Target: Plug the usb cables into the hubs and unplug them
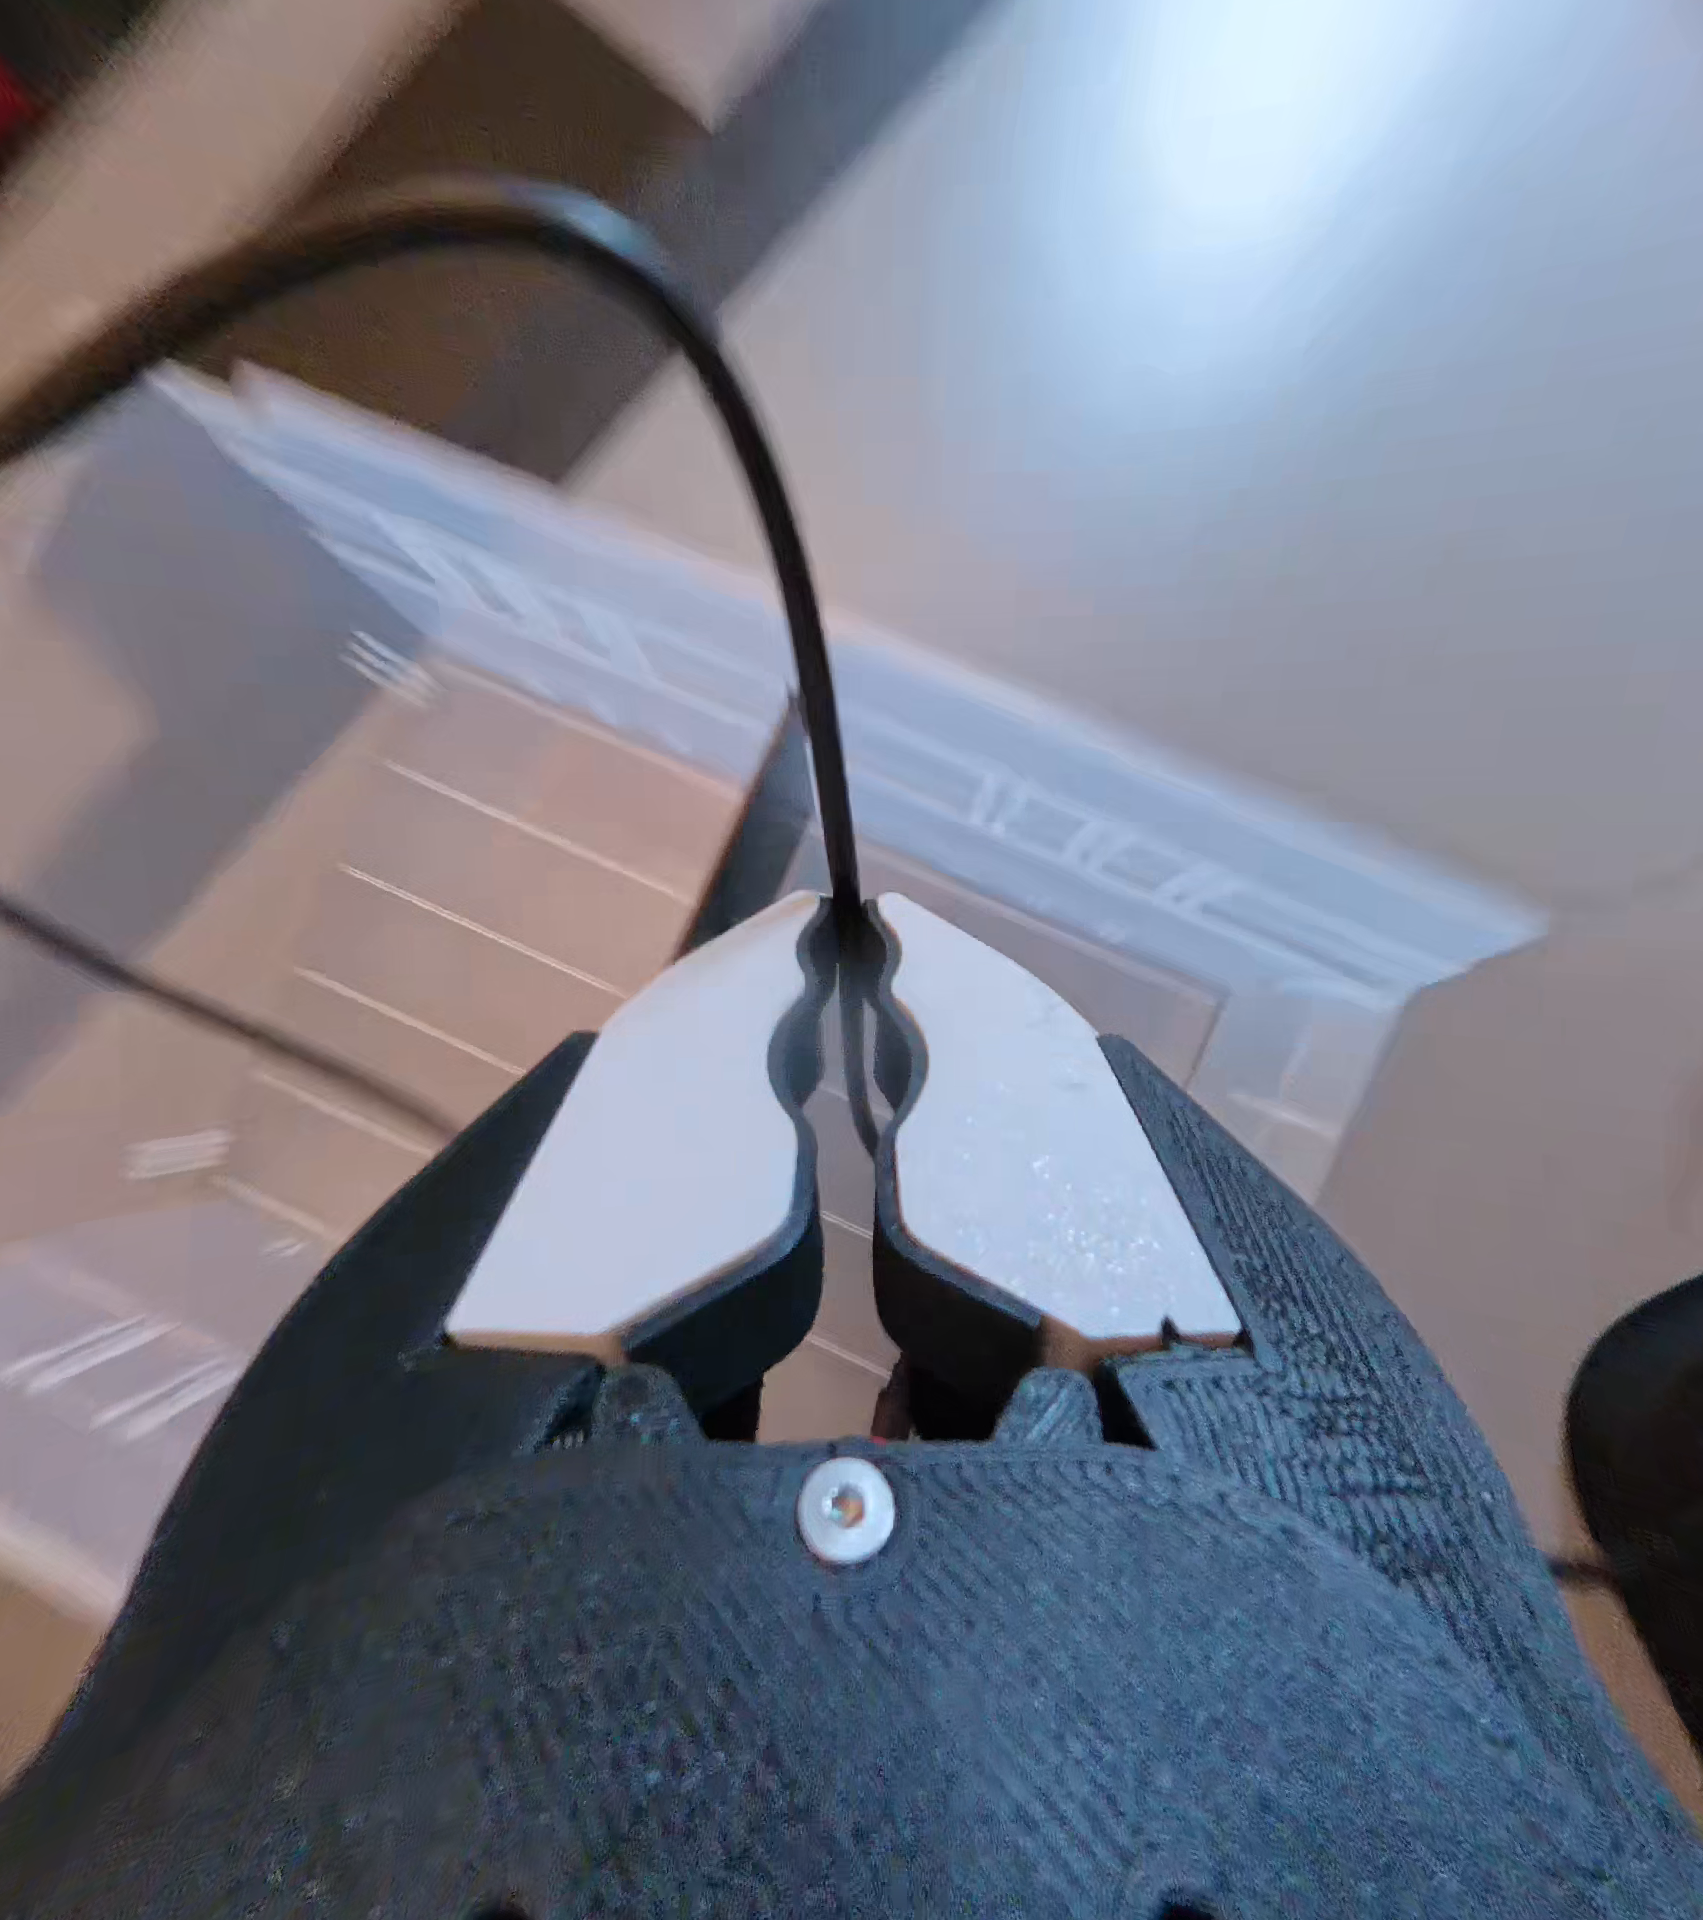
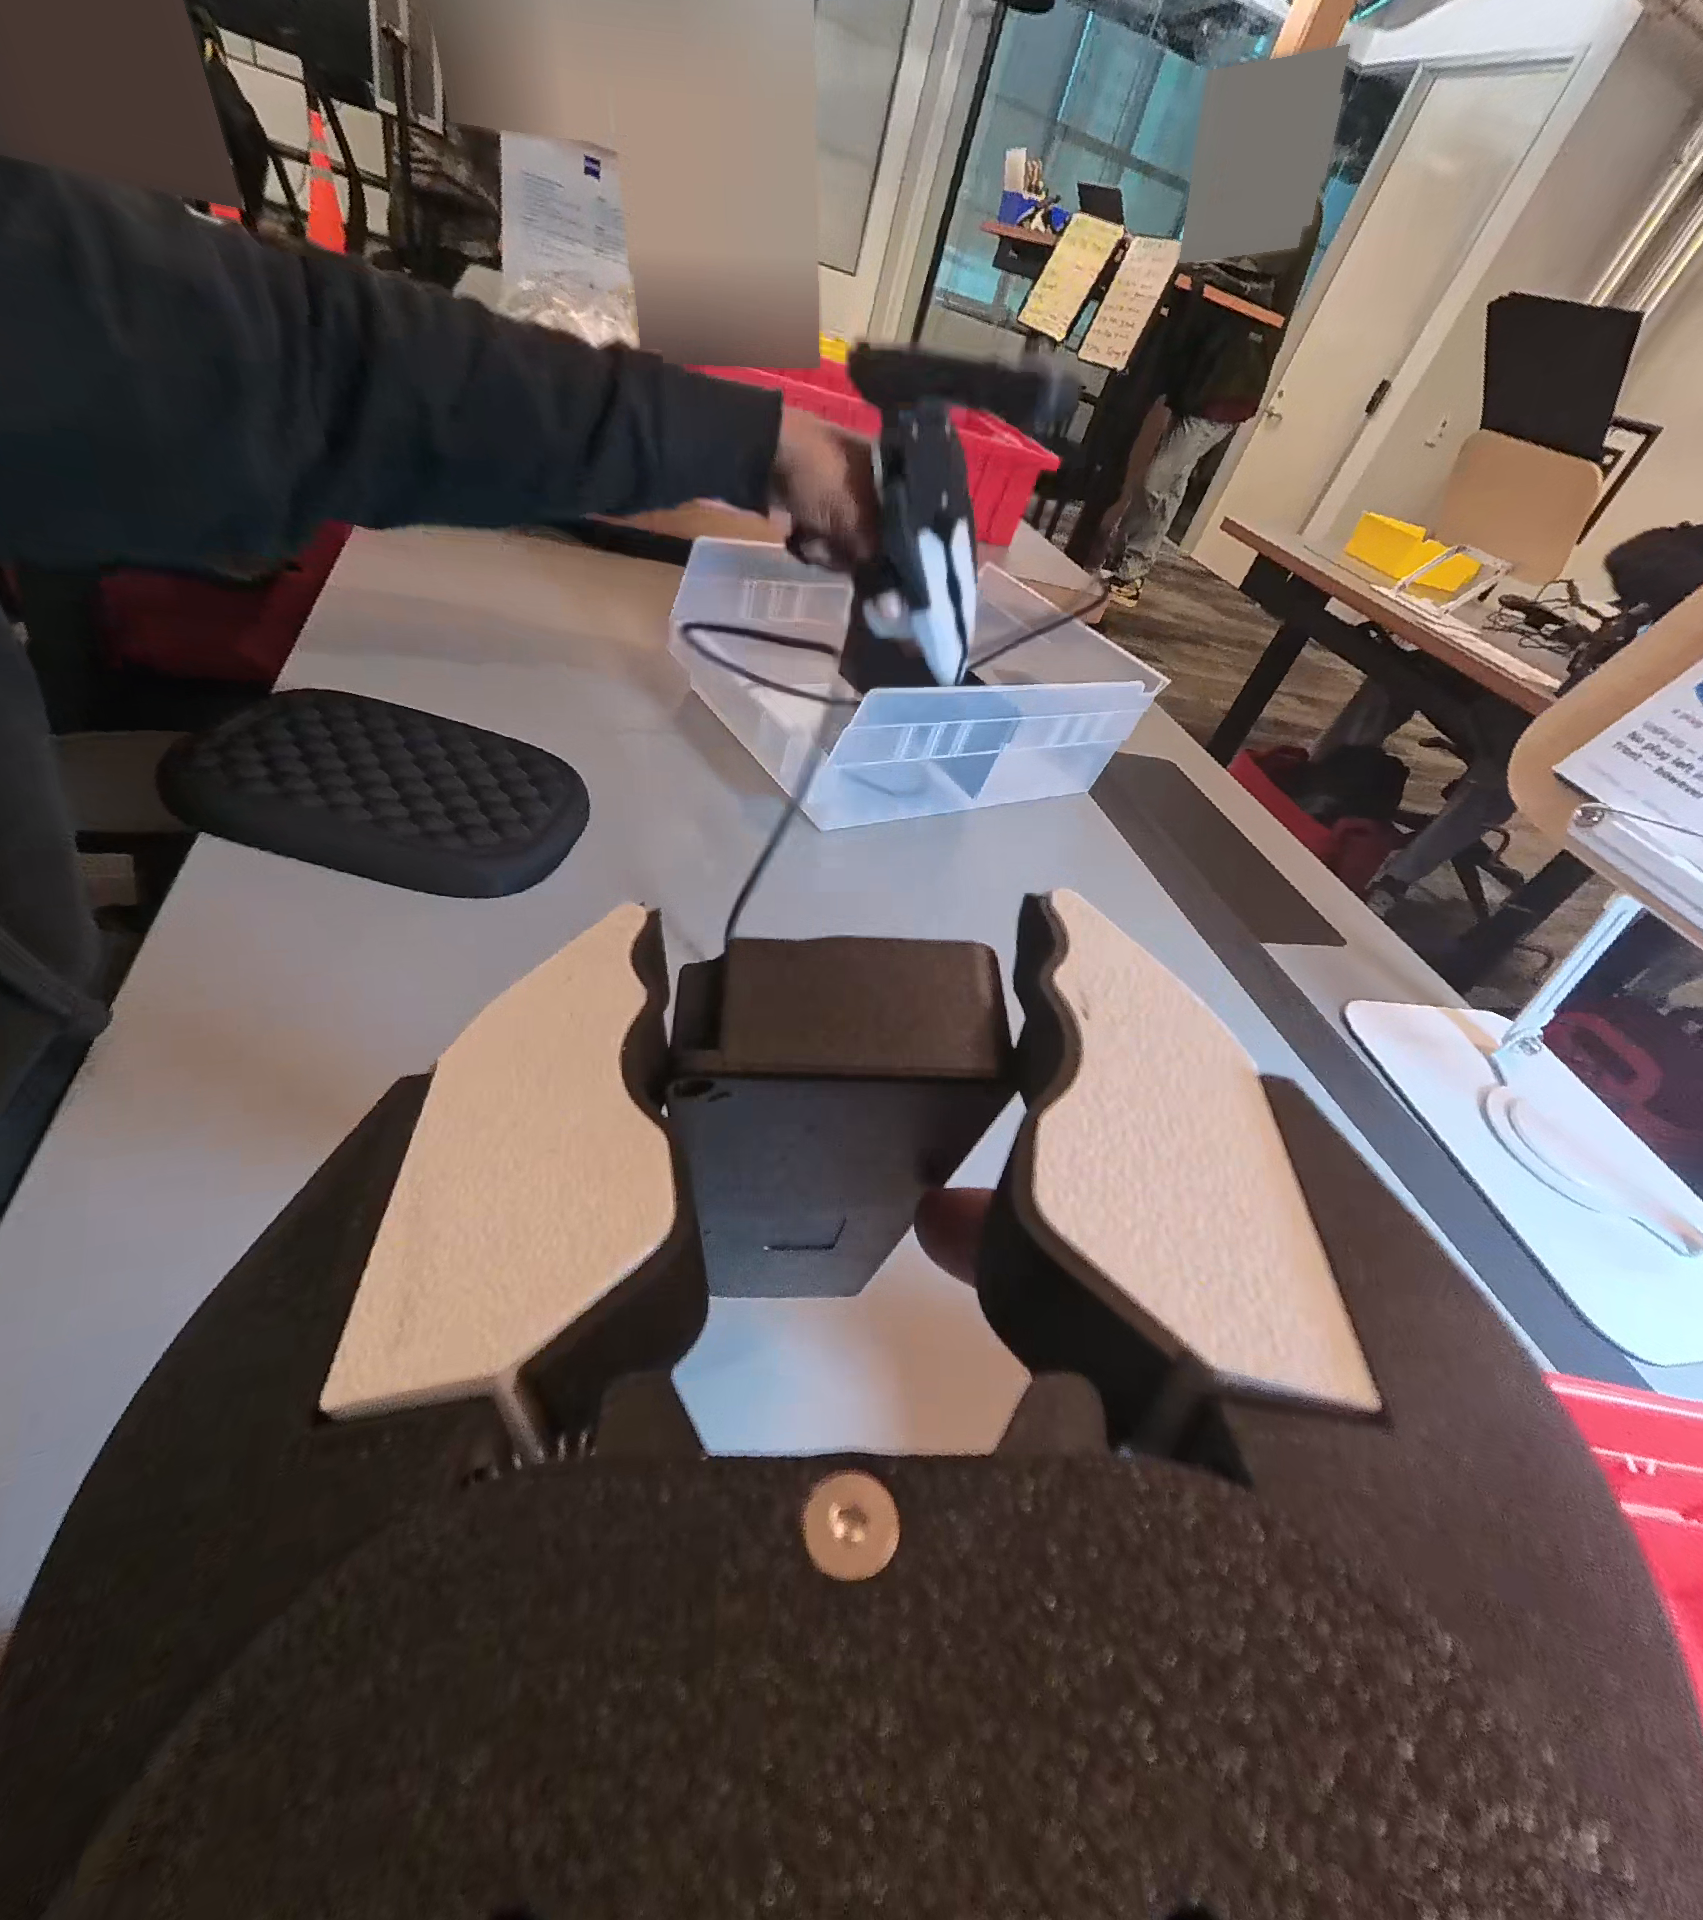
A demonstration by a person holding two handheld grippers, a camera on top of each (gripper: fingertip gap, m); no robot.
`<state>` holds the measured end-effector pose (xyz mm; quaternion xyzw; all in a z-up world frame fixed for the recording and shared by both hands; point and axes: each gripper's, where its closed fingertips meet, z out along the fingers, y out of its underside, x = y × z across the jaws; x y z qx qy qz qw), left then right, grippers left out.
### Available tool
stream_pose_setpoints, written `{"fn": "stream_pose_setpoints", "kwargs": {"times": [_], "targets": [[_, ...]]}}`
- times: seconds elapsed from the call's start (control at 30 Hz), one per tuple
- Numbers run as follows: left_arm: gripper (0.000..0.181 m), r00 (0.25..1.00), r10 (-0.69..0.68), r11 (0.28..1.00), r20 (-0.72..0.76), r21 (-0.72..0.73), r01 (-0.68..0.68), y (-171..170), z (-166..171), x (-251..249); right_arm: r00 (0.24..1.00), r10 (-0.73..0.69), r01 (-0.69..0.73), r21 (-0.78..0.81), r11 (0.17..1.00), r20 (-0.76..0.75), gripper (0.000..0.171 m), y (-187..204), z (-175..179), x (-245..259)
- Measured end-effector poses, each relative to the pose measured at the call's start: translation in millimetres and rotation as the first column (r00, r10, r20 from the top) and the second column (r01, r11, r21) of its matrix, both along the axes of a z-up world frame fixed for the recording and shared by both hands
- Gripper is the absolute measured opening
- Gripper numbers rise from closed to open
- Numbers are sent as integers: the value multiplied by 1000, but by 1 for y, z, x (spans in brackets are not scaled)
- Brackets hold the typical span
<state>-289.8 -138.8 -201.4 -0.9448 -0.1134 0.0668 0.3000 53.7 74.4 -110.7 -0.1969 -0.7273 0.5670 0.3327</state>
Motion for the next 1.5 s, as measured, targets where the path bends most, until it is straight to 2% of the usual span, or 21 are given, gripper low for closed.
{"fn": "stream_pose_setpoints", "kwargs": {"times": [0.03, 0.13, 0.23, 0.3, 0.37, 0.47, 0.63, 0.73, 0.8, 0.9, 1.03, 1.17, 1.27, 1.37, 1.43, 1.5], "targets": [[4, 999, 7, 998, -45, 57, -5, 1, 32, 2, 1000, -5, 5, -5, 1000, -1, 64, 2, 0, -1], [4, 982, -39, 980, -184, 183, 74, 9, 136, 31, 1000, -26, 25, -30, 999, -16, 64, 7, 5, -5], [4, 930, -163, 956, -329, 180, 231, 26, 215, 92, 997, -53, 51, -44, 998, -53, 65, 12, 15, -4], [4, 878, -280, 921, -388, 147, 359, 44, 247, 142, 994, -59, 55, -53, 997, -89, 64, 13, 27, 2], [4, 855, -362, 891, -371, 131, 434, 64, 258, 185, 990, -59, 51, -60, 997, -128, 64, 12, 40, 11], [5, 856, -453, 871, -249, 81, 485, 89, 227, 221, 981, -35, 23, -64, 998, -189, 65, 8, 60, 31], [4, 830, -558, 829, 7, -43, 558, 118, 97, 255, 968, 87, -110, -86, 990, -237, 65, -2, 90, 65], [5, 784, -615, 786, 87, -19, 618, 133, 35, 277, 955, 179, -215, -134, 967, -236, 64, -6, 101, 77], [5, 763, -638, 769, 101, 33, 638, 144, 13, 289, 946, 230, -276, -194, 942, -230, 65, -7, 106, 78], [14, 730, -664, 748, 162, 147, 647, 158, -2, 310, 945, 258, -307, -274, 911, -202, 65, -5, 99, 64], [32, 650, -744, 668, 154, 137, 732, 152, -18, 329, 940, 317, -340, -406, 848, -125, 65, -6, 78, 42], [44, 644, -746, 663, 169, 99, 742, 136, -28, 329, 931, 361, -347, -466, 814, -63, 65, -6, 60, 30], [54, 631, -757, 652, 170, 126, 748, 126, -23, 332, 913, 408, -376, -459, 805, -33, 65, -9, 53, 32], [55, 626, -767, 641, 138, 183, 745, 121, -1, 329, 901, 435, -392, -452, 801, -10, 65, -11, 47, 34], [57, 605, -787, 617, 123, 139, 775, 112, 3, 329, 896, 444, -394, -457, 797, 2, 65, -10, 44, 35], [64, 558, -820, 563, 126, 11, 826, 100, -12, 335, 894, 448, -395, -460, 796, 8, 65, -9, 42, 35]]}}
